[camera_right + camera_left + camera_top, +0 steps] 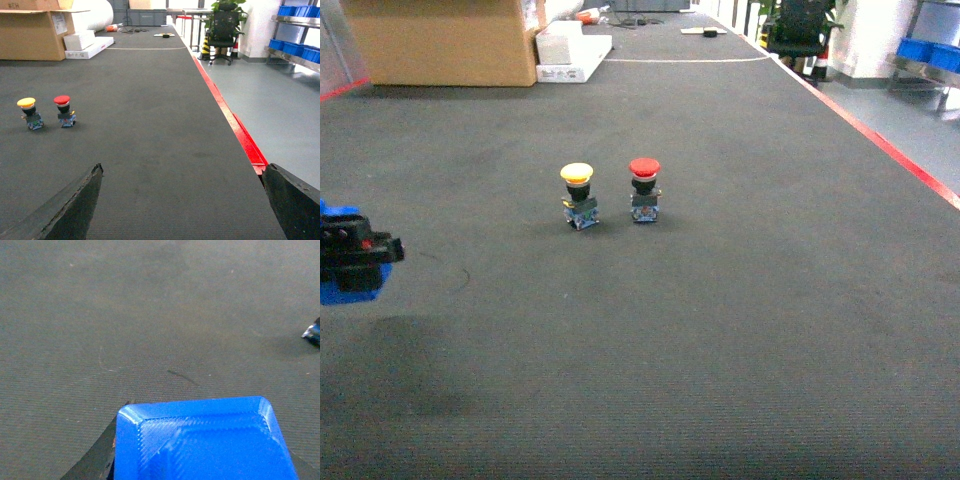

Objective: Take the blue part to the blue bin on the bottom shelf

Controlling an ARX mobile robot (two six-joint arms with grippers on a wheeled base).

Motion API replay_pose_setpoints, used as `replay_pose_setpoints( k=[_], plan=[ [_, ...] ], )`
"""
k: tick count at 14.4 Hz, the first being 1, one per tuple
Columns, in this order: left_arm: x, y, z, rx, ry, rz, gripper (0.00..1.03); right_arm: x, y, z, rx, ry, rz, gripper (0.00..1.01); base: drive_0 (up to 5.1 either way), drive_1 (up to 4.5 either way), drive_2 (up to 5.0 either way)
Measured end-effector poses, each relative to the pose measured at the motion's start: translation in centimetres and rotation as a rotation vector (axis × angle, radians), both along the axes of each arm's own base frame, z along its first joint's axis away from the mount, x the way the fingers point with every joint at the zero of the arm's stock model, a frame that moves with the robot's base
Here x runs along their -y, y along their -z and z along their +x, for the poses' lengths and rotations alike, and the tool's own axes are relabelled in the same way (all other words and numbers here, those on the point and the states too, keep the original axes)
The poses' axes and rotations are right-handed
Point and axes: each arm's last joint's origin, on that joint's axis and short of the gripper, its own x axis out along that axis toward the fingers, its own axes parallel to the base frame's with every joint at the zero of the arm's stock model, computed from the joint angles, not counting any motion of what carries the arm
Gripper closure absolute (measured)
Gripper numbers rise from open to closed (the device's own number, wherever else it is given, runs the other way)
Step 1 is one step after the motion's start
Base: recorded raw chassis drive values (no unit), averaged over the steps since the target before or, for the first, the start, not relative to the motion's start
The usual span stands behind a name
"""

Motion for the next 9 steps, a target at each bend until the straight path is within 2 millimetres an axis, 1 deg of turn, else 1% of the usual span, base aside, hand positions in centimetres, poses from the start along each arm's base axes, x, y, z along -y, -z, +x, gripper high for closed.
replay_pose_setpoints(
  k=[2, 4, 5, 7, 9],
  plan=[
    [1.4, -3.9, -4.4, 0.053, -0.006, -0.005, 0.59, 0.0, 0.0, 0.0, 0.000, 0.000, 0.000, 0.03, 0.0, 0.00, 0.0],
    [2.6, -8.1, -8.5, 0.144, -0.037, -0.008, 0.59, 0.0, 0.0, 0.0, 0.000, 0.000, 0.000, 0.03, 0.0, 0.00, 0.0],
    [3.1, -9.8, -10.7, 0.193, -0.063, -0.009, 0.59, 0.0, 0.0, 0.0, 0.000, 0.000, 0.000, 0.03, 0.0, 0.00, 0.0],
    [3.5, -11.9, -14.8, 0.242, -0.113, -0.021, 0.59, 0.0, 0.0, 0.0, 0.000, 0.000, 0.000, 0.03, 0.0, 0.00, 0.0],
    [4.2, -12.9, -18.3, 0.272, -0.113, -0.035, 0.59, 0.0, 0.0, 0.0, 0.000, 0.000, 0.000, 0.03, 0.0, 0.00, 0.0]
  ],
)
